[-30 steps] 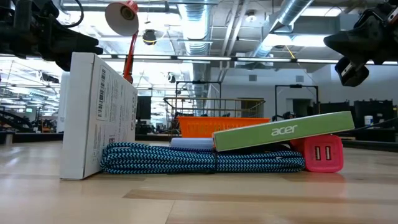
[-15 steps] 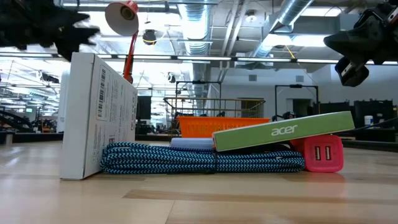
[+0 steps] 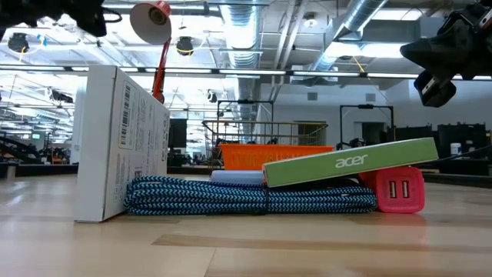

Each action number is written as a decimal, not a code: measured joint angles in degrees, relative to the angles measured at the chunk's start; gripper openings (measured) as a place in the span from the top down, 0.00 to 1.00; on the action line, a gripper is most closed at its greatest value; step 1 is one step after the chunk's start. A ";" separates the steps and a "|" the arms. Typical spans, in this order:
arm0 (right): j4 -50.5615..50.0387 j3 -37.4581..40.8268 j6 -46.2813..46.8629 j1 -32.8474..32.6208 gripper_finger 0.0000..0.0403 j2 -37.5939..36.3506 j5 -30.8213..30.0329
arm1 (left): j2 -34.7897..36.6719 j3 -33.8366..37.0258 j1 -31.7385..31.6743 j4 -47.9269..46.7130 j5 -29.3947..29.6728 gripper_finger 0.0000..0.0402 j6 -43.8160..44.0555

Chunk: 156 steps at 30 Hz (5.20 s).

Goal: Pick and place items into bin
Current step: Put the left white card reader box into the orange basket

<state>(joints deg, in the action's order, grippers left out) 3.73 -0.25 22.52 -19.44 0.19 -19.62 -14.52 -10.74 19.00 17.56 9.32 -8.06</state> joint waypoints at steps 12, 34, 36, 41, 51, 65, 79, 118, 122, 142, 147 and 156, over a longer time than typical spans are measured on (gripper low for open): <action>0.00 0.00 0.00 0.02 1.00 0.00 0.00 | -23.72 -15.76 0.07 -0.82 -7.86 0.56 -3.34; 0.00 0.00 0.00 0.01 1.00 -0.02 0.02 | -54.47 -48.71 2.78 -42.14 -2.59 0.56 -35.68; 0.00 0.00 0.00 0.02 1.00 -0.01 0.00 | -57.06 -51.30 2.78 -44.99 -2.59 0.56 -36.43; 0.00 0.00 0.00 0.02 1.00 -0.02 0.00 | -63.15 -55.98 2.82 -51.52 -2.60 0.56 -38.03; 0.00 0.00 0.00 0.00 1.00 0.15 0.02 | -73.01 -61.74 4.94 -59.98 -2.16 0.56 -41.74; 0.00 0.00 0.00 0.02 1.00 0.15 0.00 | -81.37 -69.48 7.87 -73.38 -0.99 0.56 -45.22; 0.00 0.00 0.00 0.01 1.00 0.15 0.02 | -81.29 -69.53 7.95 -69.12 0.32 0.56 -54.33; -0.04 0.00 0.00 0.02 1.00 0.37 0.00 | -89.63 -74.93 5.99 -71.11 -5.81 0.56 -53.28; -0.06 0.00 0.00 0.01 1.00 0.51 0.01 | -89.62 -74.93 5.99 -70.91 -5.64 0.56 -53.30; 0.00 0.00 0.00 0.00 1.00 0.50 0.00 | -89.60 -74.93 5.12 -72.07 -8.61 0.56 -53.07; 0.00 0.00 0.00 0.01 1.00 0.50 0.00 | -89.60 -74.93 5.09 -72.08 -9.10 0.56 -54.43; 0.00 0.00 0.00 0.00 1.00 0.50 0.02 | -89.62 -74.93 5.09 -72.09 -9.21 0.56 -55.25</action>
<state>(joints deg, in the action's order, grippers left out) 3.73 -0.25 22.52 -19.44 0.69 -19.60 -104.14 -85.67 24.10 -54.53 0.11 -63.31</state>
